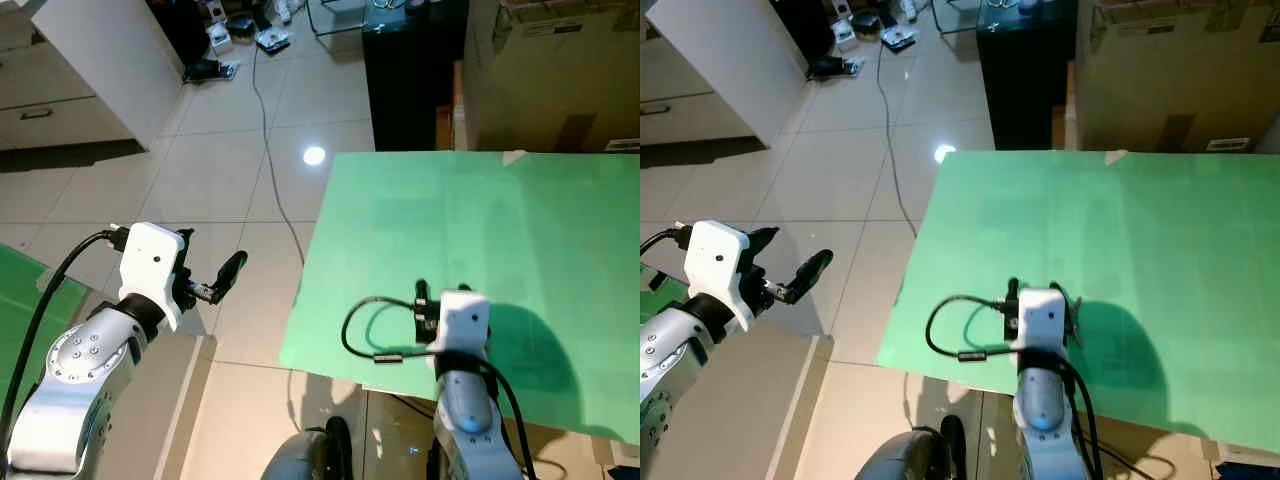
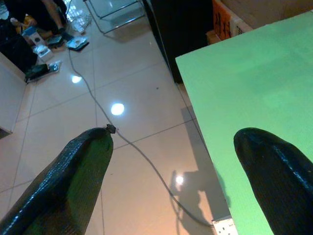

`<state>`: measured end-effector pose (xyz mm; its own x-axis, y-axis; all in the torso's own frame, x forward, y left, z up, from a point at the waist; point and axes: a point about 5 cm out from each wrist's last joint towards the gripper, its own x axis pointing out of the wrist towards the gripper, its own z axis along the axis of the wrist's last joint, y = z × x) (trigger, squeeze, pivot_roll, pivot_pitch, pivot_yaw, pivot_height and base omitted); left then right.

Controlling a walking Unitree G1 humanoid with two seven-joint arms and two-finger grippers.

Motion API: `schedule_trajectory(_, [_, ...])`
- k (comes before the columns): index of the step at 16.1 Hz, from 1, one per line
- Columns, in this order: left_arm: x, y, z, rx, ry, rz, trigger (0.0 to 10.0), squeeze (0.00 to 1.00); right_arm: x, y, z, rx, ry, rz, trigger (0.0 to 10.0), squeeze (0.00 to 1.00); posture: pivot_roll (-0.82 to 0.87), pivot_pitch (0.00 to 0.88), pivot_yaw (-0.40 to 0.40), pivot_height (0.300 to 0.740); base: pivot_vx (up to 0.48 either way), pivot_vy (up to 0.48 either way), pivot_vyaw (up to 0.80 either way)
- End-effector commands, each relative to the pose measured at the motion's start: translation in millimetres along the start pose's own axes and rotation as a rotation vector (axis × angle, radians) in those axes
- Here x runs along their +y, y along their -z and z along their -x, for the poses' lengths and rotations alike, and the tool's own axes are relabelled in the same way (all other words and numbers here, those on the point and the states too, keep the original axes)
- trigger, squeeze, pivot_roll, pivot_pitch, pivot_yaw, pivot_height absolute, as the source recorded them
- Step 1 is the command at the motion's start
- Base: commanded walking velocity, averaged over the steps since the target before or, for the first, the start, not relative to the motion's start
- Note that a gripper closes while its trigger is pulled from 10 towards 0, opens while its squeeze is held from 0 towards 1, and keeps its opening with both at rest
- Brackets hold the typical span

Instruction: Hang keys on a hook

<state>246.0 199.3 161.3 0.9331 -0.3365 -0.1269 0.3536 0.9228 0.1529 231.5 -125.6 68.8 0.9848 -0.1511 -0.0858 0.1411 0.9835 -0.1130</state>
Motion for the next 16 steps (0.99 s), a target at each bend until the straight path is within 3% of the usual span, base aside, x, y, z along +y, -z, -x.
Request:
schedule_trajectory(1, [1.7, 2.8, 3.4, 0.022, -0.013, -0.002, 10.0, 0.00, 15.0, 4.4, 6.6, 0.033, -0.012, -0.034, 10.0, 0.00, 0.19, 0.249, 0.269, 0.740, 0.000, 0.000, 0.00])
schedule_trajectory(7, [0.9, -0.2, 4.3, 0.018, -0.009, -0.008, 10.0, 0.00, 6.1, 15.2, 5.1, 0.097, 0.045, -0.081, 10.0, 0.00, 0.20, 0.247, 0.271, 0.740, 0.000, 0.000, 0.00])
schedule_trajectory(11, [-0.5, 0.7, 8.0, 0.022, -0.013, -0.005, 10.0, 0.00, 6.5, 28.9, 24.0, 0.135, 0.092, -0.074, 10.0, 0.00, 0.20, 0.254, 0.265, 0.740, 0.000, 0.000, 0.00])
schedule_trajectory(14, [-2.3, 2.7, 6.8, 0.028, -0.006, -0.001, 10.0, 0.00, 6.5, 27.9, 28.4, 0.135, 0.100, -0.083, 10.0, 0.00, 0.19, 0.257, 0.268, 0.740, 0.000, 0.000, 0.00])
schedule_trajectory(15, [-3.4, 3.2, 6.2, 0.029, 0.001, 0.006, 10.0, 0.00, 6.4, 27.9, 29.4, 0.134, 0.102, -0.080, 10.0, 0.00, 0.19, 0.256, 0.269, 0.740, 0.000, 0.000, 0.00])
schedule_trajectory(16, [-10.6, 4.5, 6.4, 0.025, 0.083, 0.021, 10.0, 0.00, 3.9, 27.8, 28.9, 0.127, 0.116, -0.071, 10.0, 0.00, 0.18, 0.253, 0.271, 0.740, 0.000, 0.000, 0.00])
